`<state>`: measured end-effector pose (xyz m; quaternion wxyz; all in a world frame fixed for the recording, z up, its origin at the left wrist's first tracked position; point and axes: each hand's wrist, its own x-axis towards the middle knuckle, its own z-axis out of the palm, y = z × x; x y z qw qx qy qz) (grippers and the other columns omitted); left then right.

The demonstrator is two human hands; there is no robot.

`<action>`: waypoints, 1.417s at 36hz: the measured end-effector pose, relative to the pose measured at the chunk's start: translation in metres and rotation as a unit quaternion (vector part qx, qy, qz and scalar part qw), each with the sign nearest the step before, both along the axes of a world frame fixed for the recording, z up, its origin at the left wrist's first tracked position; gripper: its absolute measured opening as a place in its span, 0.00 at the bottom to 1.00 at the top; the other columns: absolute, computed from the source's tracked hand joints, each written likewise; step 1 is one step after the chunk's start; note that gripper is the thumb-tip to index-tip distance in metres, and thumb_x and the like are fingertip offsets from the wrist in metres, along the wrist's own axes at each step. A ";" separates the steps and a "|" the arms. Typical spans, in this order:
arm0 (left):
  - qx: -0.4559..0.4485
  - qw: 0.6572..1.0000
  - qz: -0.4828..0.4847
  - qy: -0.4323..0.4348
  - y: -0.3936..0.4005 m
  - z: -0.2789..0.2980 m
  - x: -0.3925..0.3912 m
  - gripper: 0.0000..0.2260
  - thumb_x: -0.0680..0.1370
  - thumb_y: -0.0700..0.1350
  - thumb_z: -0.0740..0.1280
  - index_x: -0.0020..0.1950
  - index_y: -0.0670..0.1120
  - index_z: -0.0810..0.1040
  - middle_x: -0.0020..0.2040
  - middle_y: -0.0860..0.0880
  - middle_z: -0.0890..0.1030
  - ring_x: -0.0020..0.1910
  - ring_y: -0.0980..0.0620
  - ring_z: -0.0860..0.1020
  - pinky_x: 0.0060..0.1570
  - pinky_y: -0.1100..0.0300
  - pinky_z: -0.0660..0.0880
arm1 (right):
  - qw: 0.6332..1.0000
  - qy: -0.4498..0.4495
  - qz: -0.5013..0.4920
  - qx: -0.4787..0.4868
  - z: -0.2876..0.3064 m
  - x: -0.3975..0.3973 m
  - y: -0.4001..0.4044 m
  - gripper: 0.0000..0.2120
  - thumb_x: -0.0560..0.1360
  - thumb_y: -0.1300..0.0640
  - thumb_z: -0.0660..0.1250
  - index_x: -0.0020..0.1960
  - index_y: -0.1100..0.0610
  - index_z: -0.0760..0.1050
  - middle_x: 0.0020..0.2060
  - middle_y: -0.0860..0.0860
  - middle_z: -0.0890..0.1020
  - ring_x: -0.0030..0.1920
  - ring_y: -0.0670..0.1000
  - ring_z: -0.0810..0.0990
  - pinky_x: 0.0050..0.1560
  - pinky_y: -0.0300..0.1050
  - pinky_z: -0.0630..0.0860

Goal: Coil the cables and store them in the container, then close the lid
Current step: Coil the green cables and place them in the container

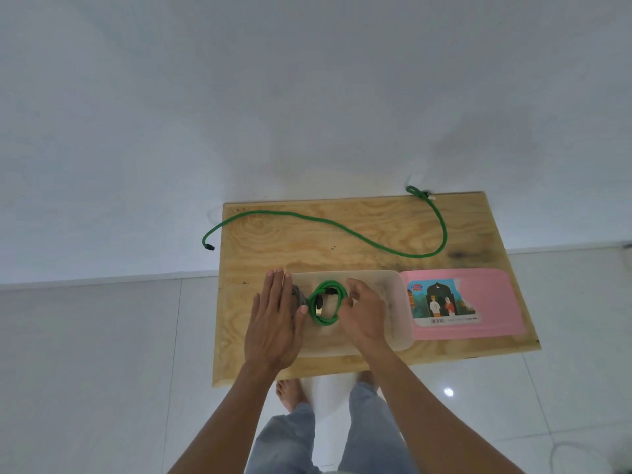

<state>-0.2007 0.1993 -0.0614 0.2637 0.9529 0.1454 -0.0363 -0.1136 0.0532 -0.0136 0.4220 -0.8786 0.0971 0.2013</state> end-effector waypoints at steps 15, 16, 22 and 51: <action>-0.037 0.995 0.056 -0.070 0.031 0.054 0.078 0.24 0.83 0.53 0.55 0.74 0.40 0.71 0.74 0.41 0.73 0.74 0.41 0.69 0.73 0.40 0.64 | 0.994 -0.103 0.023 0.038 0.042 0.068 0.013 0.10 0.78 0.66 0.65 0.54 0.58 0.82 0.46 0.49 0.83 0.48 0.48 0.81 0.50 0.34 0.74; -0.029 0.995 0.056 -0.079 0.035 0.055 0.088 0.22 0.83 0.51 0.58 0.73 0.39 0.72 0.72 0.40 0.74 0.72 0.40 0.71 0.72 0.41 0.65 | 0.993 -0.109 0.033 0.033 0.043 0.077 0.014 0.10 0.78 0.66 0.64 0.54 0.59 0.82 0.46 0.51 0.83 0.47 0.48 0.81 0.50 0.34 0.73; -0.003 0.998 0.052 -0.024 0.052 0.059 0.141 0.19 0.82 0.43 0.64 0.72 0.40 0.73 0.71 0.41 0.76 0.71 0.40 0.71 0.72 0.46 0.64 | 0.990 -0.099 0.096 -0.005 0.031 0.129 0.019 0.12 0.78 0.67 0.63 0.57 0.60 0.81 0.52 0.54 0.83 0.50 0.48 0.79 0.52 0.35 0.72; 0.065 0.992 -0.033 0.105 0.061 0.019 0.197 0.05 0.83 0.40 0.60 0.57 0.44 0.74 0.53 0.44 0.79 0.53 0.41 0.75 0.54 0.49 0.70 | 0.933 -0.029 0.315 -0.171 -0.023 0.171 0.018 0.21 0.75 0.72 0.59 0.63 0.58 0.76 0.58 0.55 0.72 0.62 0.56 0.69 0.55 0.53 0.75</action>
